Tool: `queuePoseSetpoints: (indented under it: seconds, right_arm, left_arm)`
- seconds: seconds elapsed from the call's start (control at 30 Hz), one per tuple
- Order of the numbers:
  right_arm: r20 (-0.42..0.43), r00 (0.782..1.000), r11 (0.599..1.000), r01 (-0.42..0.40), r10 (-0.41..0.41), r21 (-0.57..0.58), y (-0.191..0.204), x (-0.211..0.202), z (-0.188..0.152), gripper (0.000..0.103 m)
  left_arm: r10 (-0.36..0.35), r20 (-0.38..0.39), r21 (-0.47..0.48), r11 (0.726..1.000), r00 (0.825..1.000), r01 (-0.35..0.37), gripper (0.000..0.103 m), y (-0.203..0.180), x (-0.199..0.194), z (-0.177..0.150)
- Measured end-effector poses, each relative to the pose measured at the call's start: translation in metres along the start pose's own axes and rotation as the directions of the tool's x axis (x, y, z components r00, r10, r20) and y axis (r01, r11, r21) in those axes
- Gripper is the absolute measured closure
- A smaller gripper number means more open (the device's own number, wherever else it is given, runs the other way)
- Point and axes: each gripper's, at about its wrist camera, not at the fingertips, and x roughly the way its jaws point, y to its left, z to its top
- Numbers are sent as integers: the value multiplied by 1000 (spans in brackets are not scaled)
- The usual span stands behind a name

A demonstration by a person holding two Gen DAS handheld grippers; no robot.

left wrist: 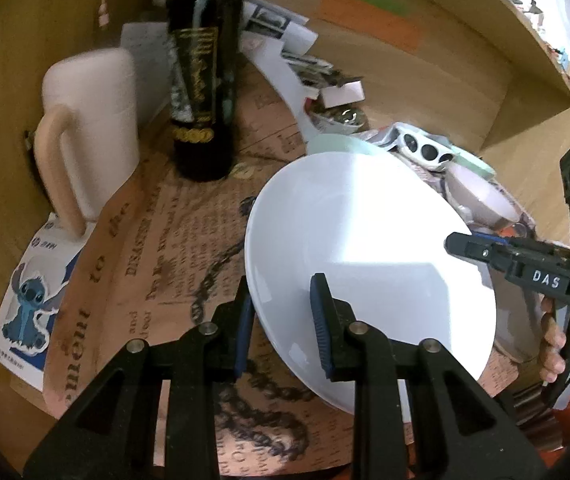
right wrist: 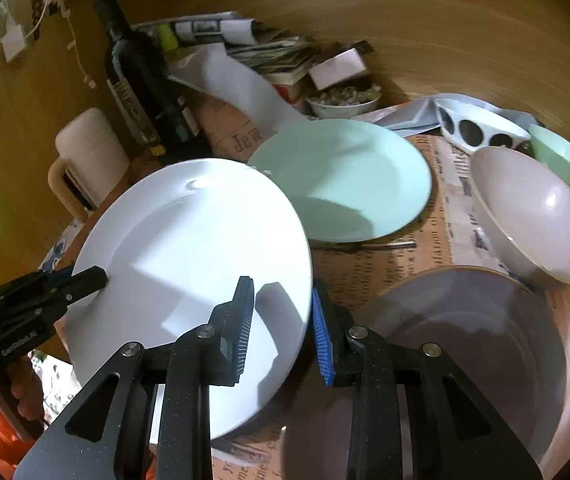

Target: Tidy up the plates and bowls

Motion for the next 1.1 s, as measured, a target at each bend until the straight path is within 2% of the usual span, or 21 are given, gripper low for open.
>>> queuePoseSetpoints:
  seconds: [0.5, 1.1]
  right_arm:
    - [17, 1000, 996, 17, -18, 92, -44, -26, -17, 77]
    - [21, 997, 987, 72, -75, 146, -81, -57, -45, 77]
  left_arm:
    - [-54, 50, 62, 997, 997, 51, 76, -51, -1, 16]
    - [-110, -33, 128, 985, 993, 114, 76, -103, 20, 6]
